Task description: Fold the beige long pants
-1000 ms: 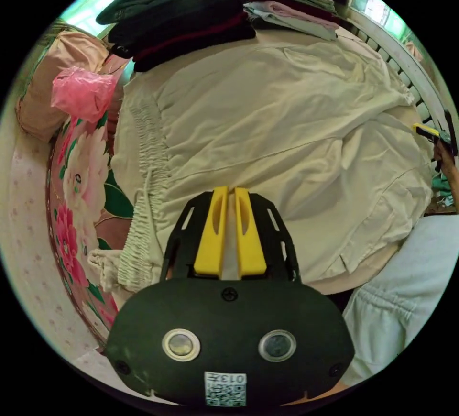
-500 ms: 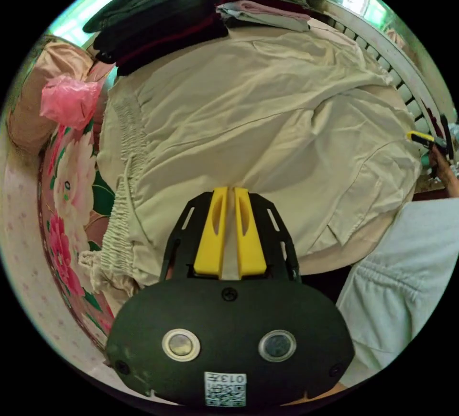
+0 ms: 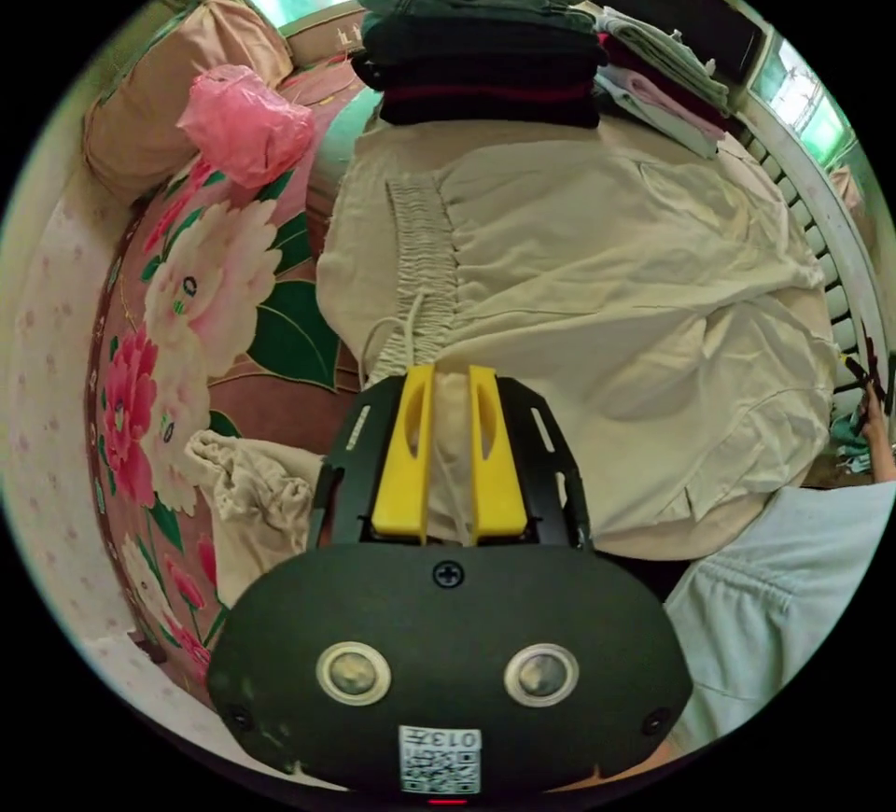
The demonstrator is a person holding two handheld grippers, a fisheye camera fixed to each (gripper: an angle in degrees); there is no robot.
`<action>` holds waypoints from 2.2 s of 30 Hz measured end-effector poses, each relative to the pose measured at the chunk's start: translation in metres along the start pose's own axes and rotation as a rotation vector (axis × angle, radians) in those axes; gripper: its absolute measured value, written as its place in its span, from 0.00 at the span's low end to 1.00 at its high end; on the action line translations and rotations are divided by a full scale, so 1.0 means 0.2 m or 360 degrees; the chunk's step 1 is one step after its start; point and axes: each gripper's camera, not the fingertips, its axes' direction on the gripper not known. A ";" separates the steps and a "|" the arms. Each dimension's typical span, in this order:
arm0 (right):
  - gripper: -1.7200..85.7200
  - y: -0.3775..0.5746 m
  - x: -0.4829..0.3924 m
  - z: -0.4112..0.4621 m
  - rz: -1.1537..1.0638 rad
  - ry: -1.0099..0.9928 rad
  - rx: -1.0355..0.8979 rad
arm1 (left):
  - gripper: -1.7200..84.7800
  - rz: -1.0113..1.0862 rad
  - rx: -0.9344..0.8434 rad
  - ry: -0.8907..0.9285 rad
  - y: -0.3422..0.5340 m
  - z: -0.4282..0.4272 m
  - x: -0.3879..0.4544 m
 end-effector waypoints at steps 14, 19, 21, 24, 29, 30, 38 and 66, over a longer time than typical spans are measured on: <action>0.03 -0.38 -0.20 0.26 -0.1207 0.0053 -0.0509 | 0.08 0.0075 -0.0241 -0.0124 -0.21 0.04 0.07; 0.02 -0.49 -0.20 0.12 -0.1243 0.0150 -0.0405 | 0.14 0.0039 -0.0258 -0.0264 -0.24 0.00 0.07; 0.02 -0.56 -0.18 0.06 -0.1209 0.0174 -0.0310 | 0.15 -0.0025 -0.0248 -0.0249 -0.24 -0.01 0.02; 0.02 -0.65 -0.16 0.13 -0.1100 0.0165 -0.0266 | 0.16 -0.0135 -0.0286 -0.0133 -0.26 0.02 -0.05; 0.04 -0.73 0.11 0.14 -0.0677 0.0024 -0.0291 | 0.16 -0.0149 -0.0311 -0.0111 -0.31 0.01 -0.08; 0.04 -0.72 0.25 0.05 -0.0517 -0.0028 -0.0216 | 0.16 -0.0144 -0.0296 -0.0109 -0.30 -0.01 -0.09; 0.16 -0.12 0.70 -0.18 -0.0010 -0.0116 -0.0118 | 0.19 -0.0324 -0.0076 0.0013 -0.11 -0.17 -0.28; 0.10 0.37 1.20 -0.26 0.0522 -0.0389 -0.0063 | 0.08 -0.0538 -0.0291 0.0604 0.03 0.20 -0.69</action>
